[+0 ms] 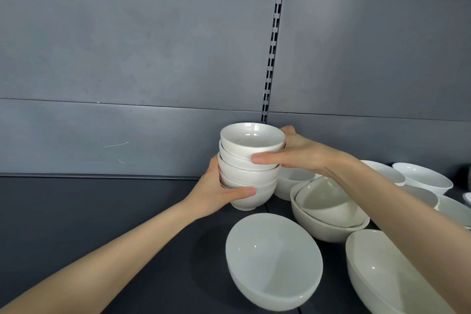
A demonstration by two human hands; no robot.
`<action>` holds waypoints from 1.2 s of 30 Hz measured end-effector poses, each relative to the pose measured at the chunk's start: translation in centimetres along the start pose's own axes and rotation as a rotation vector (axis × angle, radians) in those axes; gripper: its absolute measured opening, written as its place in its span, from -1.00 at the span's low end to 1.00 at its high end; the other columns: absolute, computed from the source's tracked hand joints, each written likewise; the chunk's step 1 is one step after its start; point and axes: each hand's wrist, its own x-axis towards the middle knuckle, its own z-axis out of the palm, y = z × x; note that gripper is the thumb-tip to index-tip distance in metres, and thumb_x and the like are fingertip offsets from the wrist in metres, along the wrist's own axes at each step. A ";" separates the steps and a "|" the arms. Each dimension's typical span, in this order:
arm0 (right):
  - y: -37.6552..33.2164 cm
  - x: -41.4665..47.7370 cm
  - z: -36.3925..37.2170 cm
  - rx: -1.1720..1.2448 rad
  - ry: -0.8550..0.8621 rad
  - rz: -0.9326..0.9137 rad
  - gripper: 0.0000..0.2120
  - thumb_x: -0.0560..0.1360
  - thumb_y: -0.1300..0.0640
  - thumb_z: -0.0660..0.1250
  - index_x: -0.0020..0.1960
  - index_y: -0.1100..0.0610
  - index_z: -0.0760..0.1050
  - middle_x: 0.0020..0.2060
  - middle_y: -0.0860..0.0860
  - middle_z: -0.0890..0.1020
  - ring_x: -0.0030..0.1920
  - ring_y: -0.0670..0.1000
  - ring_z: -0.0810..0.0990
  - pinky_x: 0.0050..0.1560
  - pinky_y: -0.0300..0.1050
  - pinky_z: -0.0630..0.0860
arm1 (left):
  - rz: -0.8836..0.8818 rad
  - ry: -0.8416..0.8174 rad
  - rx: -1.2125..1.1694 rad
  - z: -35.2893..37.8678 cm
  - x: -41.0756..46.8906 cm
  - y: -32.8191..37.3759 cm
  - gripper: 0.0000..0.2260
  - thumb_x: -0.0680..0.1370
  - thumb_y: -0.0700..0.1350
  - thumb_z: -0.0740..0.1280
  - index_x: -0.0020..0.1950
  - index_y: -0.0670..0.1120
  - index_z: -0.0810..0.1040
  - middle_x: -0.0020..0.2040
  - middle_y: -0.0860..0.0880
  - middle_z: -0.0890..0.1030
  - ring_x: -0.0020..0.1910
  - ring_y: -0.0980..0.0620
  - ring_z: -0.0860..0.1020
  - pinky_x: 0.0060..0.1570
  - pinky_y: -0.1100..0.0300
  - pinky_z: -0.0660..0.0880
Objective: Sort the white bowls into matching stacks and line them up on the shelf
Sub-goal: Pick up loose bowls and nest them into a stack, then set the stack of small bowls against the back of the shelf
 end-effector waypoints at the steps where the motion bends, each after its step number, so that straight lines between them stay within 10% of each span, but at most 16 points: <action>1: 0.0 0.0 0.1 -0.018 0.004 0.001 -0.56 0.21 -0.26 0.52 0.04 -0.29 0.50 0.23 -0.05 0.36 0.21 -0.07 0.46 0.27 -0.09 0.44 | -0.006 -0.014 -0.010 -0.1 0.0 0.1 -0.18 0.30 -0.04 0.60 0.41 0.08 0.18 0.26 0.22 0.44 0.23 0.28 0.44 0.06 0.40 0.48; 3: 0.1 0.0 0.0 -0.033 0.008 0.028 -0.41 0.13 -0.33 0.51 0.13 -0.27 0.50 0.21 -0.09 0.47 0.19 -0.11 0.50 0.17 -0.15 0.48 | -0.012 -0.048 -0.009 -0.6 -0.2 0.4 -0.14 0.25 0.04 0.59 0.43 0.09 0.20 0.25 0.26 0.46 0.22 0.31 0.46 0.10 0.37 0.47; 7: -0.6 -1.1 -0.7 0.001 0.017 0.030 -0.72 0.35 -0.08 0.51 0.01 -0.17 0.53 -0.06 -0.26 0.62 -0.10 -0.40 0.56 -0.22 -0.51 0.45 | -0.034 -0.080 0.125 -1.8 -0.5 0.9 -0.14 0.17 0.22 0.52 0.41 0.19 0.26 0.23 0.29 0.52 0.22 0.26 0.49 0.24 0.20 0.44; 12: -0.5 -2.6 -0.5 -0.084 0.175 0.053 -0.40 0.29 -0.08 0.56 0.21 0.11 0.42 0.13 0.03 0.59 0.18 0.02 0.55 0.26 -0.03 0.46 | -0.028 0.030 0.342 -2.5 -1.5 2.0 -0.39 0.32 0.10 0.55 0.30 0.03 0.44 0.12 0.15 0.60 0.08 0.14 0.56 0.08 0.25 0.46; 20: -1.1 -7.5 0.2 -0.137 0.381 -0.038 -0.56 0.42 0.02 0.47 0.25 0.04 0.46 0.13 -0.10 0.50 0.14 -0.03 0.52 0.04 -0.20 0.38 | 0.037 0.130 0.395 -3.9 -5.8 4.9 -0.84 0.48 -0.02 0.43 0.01 0.00 0.58 -0.09 0.10 0.65 -0.09 0.26 0.58 -0.15 0.48 0.41; 26: -0.4 -12.2 2.7 -0.126 0.416 -0.104 -0.64 0.42 0.03 0.47 0.18 0.05 0.52 0.16 -0.07 0.54 0.19 -0.05 0.51 0.18 -0.12 0.45 | 0.017 0.107 0.203 -2.5 -11.9 5.9 -0.81 0.44 -0.02 0.47 0.03 0.07 0.59 -0.01 0.13 0.65 -0.06 0.30 0.60 -0.03 0.43 0.48; 31: 0.7 -16.1 5.4 -0.057 0.339 -0.130 -0.62 0.38 -0.01 0.49 0.15 0.01 0.52 0.19 -0.10 0.51 0.22 -0.07 0.48 0.24 -0.19 0.41 | -0.113 -0.029 0.224 -0.9 -16.1 4.1 -0.37 0.19 0.22 0.58 0.19 0.16 0.46 0.15 0.16 0.55 0.09 0.27 0.56 0.14 0.25 0.49; 36: 1.4 -18.0 7.7 -0.109 0.260 -0.128 -0.49 0.33 -0.12 0.49 0.22 0.00 0.49 0.16 -0.14 0.46 0.13 -0.06 0.50 0.25 -0.14 0.42 | -0.138 -0.052 0.227 0.7 -16.4 3.6 -0.33 0.31 -0.03 0.58 0.34 0.08 0.36 0.22 0.11 0.52 0.19 0.17 0.51 0.19 0.30 0.41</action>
